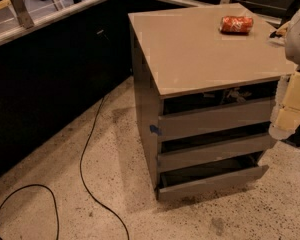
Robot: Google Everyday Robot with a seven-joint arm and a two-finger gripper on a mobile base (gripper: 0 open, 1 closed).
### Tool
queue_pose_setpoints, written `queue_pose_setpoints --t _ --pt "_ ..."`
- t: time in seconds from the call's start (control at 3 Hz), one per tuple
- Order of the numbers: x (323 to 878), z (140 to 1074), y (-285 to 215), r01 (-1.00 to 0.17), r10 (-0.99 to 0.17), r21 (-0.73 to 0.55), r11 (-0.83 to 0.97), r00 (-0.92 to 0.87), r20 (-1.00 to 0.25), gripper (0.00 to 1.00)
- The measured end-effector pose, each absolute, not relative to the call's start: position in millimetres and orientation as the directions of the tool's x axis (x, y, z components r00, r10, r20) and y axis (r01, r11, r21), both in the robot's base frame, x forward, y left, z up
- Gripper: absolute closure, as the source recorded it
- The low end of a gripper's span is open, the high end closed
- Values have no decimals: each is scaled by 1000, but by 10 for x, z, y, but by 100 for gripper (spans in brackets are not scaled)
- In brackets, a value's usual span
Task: Place water bottle into middle drawer
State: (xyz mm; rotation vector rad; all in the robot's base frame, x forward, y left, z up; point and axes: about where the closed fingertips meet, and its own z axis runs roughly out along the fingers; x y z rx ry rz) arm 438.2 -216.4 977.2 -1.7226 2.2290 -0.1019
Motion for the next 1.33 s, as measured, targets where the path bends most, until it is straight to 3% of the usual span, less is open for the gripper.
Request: queue_pose_setpoints --t 1.33 --pt "4552 9429 -2325 -933 -949 -268 240 -167 -266 0"
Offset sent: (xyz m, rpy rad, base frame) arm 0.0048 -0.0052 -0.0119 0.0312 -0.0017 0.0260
